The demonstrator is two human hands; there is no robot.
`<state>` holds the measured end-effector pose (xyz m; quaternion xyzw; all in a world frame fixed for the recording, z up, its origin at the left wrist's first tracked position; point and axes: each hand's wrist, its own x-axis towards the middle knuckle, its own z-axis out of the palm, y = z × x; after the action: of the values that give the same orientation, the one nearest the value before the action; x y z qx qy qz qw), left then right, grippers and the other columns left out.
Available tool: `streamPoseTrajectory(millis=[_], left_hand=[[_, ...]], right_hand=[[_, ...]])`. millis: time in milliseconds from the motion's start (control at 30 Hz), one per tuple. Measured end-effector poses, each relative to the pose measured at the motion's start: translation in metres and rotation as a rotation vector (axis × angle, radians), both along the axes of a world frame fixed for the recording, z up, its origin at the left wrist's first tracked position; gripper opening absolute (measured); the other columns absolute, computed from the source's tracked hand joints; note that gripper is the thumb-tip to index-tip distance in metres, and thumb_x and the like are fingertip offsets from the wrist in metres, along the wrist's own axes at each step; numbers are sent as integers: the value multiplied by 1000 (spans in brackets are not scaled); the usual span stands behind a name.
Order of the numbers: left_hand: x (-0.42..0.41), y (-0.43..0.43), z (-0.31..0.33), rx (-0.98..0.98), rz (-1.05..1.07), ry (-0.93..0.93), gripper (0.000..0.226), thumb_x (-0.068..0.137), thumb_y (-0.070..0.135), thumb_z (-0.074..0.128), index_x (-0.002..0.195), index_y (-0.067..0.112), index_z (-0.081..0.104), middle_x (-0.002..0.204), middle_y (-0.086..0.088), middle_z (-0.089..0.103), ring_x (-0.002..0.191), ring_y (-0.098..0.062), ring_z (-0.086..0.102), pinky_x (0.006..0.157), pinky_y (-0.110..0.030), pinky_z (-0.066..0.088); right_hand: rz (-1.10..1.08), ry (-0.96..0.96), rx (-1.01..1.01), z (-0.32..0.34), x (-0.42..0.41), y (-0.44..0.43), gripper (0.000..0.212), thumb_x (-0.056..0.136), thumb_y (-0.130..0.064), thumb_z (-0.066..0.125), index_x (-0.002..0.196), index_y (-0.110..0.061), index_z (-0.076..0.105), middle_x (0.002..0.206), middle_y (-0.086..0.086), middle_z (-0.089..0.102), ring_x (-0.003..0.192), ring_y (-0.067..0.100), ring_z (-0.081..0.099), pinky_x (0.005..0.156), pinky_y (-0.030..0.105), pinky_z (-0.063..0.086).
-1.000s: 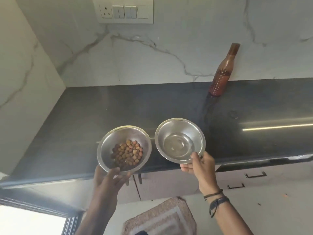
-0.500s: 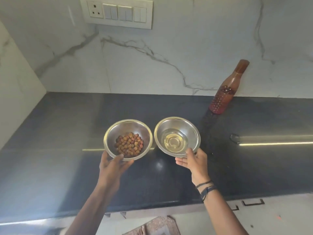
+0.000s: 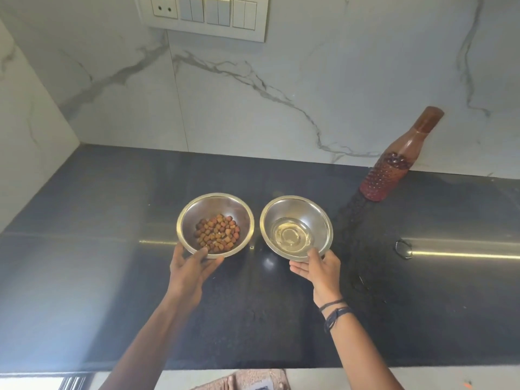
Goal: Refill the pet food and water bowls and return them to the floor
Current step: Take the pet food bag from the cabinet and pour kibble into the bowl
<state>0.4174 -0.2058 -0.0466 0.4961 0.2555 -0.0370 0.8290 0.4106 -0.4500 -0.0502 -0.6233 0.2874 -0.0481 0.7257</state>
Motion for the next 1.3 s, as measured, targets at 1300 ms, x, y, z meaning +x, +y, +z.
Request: streamPoseTrajectory(millis=[1300], left_hand=[[-13,-34,8,366,206,134,75,95,30,63,154,16,19,142,-9,43,128,-25,46,108,-42,36]], right_hand=[[118,29,-636,5,11,-50,91,81,-64,63,143,-6,29,107,19,68,100,31,65,74,36,45]])
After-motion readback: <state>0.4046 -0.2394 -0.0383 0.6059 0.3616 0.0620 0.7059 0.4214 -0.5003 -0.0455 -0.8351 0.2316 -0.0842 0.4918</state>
